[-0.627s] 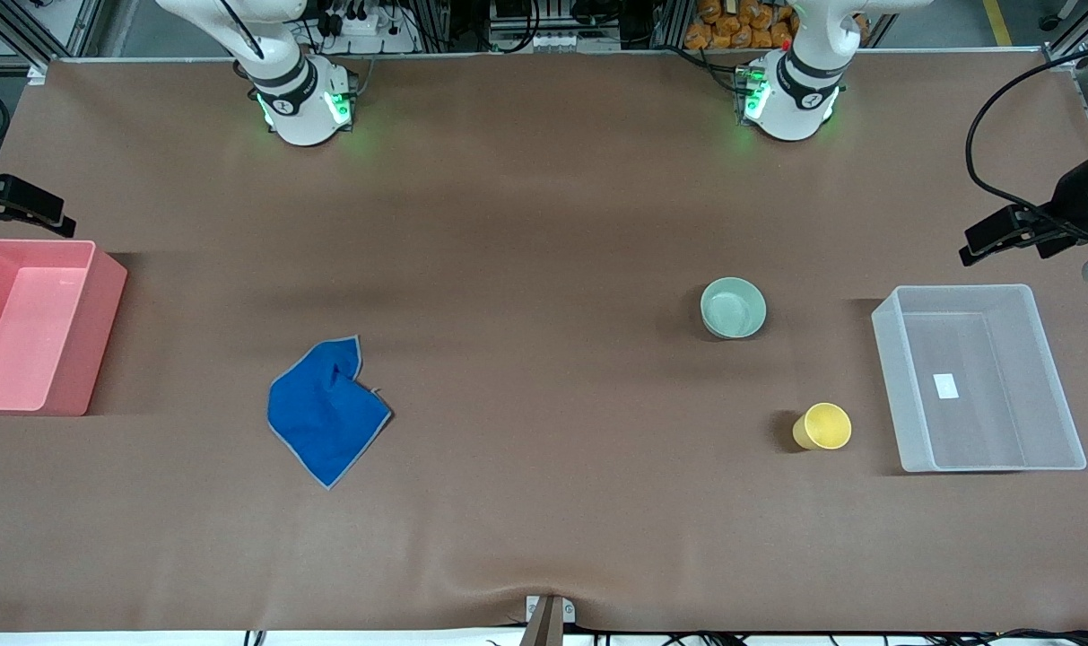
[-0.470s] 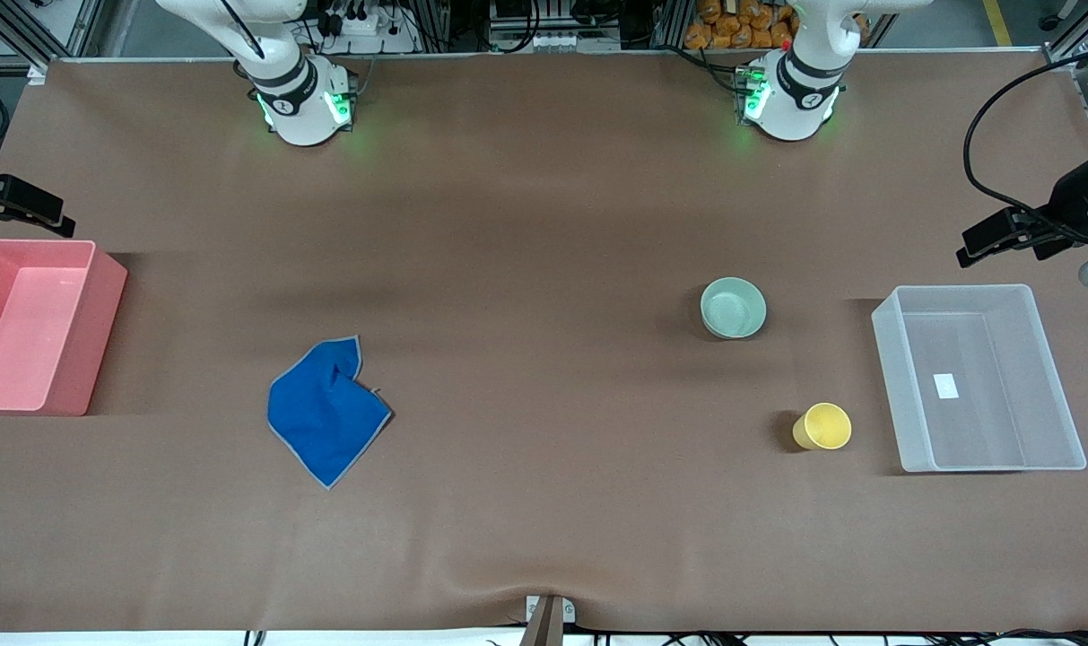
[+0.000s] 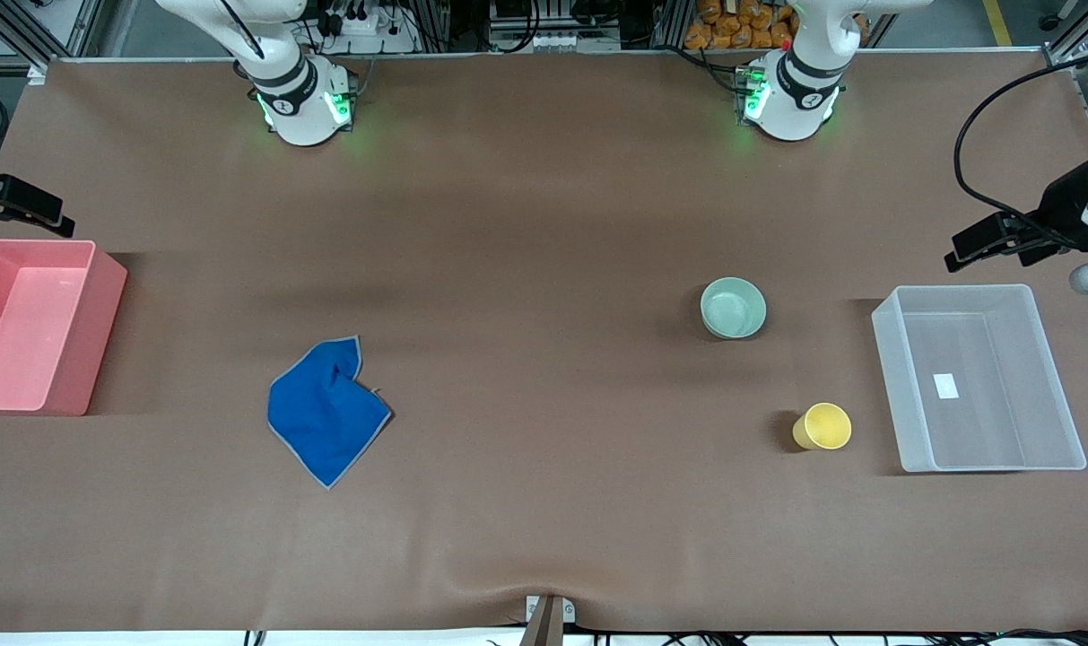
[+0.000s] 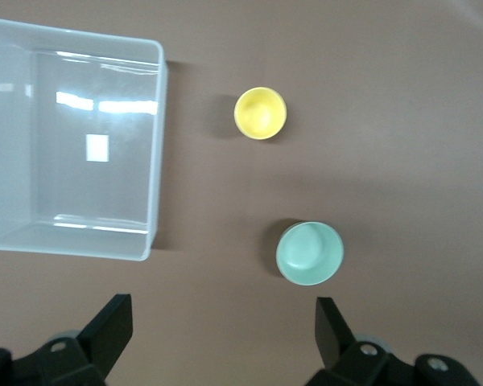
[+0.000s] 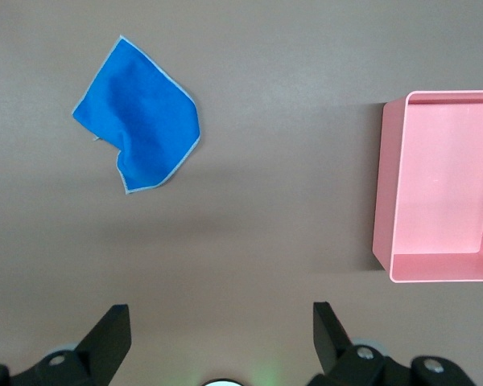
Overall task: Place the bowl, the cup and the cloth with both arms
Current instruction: 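Reach the left gripper toward the yellow cup beside the clear bin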
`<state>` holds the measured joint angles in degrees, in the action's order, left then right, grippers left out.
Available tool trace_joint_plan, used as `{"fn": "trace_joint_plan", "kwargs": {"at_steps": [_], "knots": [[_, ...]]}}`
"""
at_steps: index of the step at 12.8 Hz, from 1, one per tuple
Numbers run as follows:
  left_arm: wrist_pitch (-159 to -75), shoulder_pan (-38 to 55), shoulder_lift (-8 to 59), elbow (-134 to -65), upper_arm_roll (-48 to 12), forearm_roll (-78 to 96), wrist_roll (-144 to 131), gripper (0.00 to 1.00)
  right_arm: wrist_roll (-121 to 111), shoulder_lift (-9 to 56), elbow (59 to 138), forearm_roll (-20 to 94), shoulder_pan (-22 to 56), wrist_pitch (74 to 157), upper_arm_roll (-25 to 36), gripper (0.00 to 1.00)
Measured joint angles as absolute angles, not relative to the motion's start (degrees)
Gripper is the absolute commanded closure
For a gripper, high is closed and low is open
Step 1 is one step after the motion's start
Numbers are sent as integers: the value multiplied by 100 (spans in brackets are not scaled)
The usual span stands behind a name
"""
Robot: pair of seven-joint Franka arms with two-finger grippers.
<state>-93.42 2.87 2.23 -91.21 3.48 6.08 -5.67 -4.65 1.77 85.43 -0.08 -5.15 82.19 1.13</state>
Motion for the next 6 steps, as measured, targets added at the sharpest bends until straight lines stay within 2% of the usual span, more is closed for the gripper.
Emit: {"fn": "trace_joint_plan", "kwargs": {"at_steps": [6], "knots": [[-9445, 90, 368, -9120, 380, 610, -562, 0, -465, 177, 8543, -9, -536, 8204, 121, 0]]}}
